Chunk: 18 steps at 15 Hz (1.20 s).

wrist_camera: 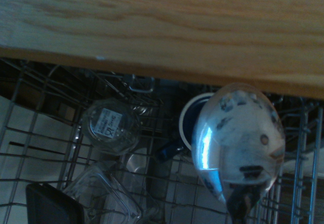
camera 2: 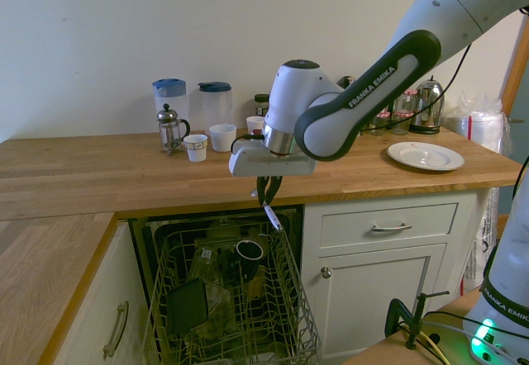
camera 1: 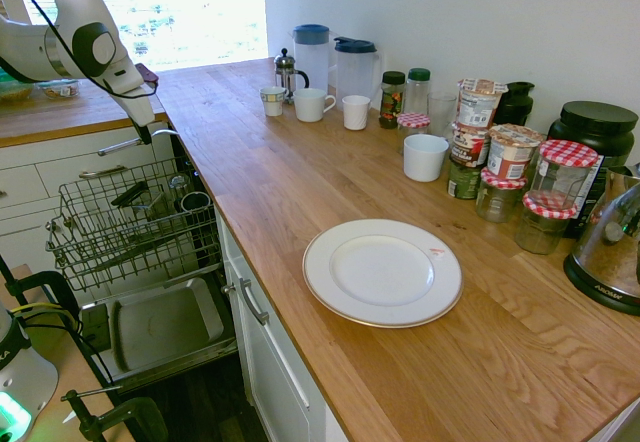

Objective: Put the spoon in the dishwasher

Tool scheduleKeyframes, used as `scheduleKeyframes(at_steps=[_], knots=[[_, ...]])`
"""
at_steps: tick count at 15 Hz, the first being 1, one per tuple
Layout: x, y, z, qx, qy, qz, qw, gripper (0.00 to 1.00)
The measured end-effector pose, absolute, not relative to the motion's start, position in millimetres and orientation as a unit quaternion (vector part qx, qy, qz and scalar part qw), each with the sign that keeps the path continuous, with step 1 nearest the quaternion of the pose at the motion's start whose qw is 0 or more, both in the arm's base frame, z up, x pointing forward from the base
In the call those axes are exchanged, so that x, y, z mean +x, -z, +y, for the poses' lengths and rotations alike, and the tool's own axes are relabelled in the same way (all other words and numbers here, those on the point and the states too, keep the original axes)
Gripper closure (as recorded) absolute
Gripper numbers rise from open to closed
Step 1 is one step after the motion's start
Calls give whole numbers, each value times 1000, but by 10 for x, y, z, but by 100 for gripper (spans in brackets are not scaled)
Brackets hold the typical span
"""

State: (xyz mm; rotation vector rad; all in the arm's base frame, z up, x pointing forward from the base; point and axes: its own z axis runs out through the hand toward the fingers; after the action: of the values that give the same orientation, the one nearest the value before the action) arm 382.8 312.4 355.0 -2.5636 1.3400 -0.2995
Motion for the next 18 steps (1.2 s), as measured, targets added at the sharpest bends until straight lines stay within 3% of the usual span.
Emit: scheduleKeyframes(at_steps=[5,9,18], knots=[[3562,-3171,3208,-850,124,499,115,100],[3571,-2711,3408,-857,92,494,114,100],[3433,-2482,3539,-850,106,506,96,100]])
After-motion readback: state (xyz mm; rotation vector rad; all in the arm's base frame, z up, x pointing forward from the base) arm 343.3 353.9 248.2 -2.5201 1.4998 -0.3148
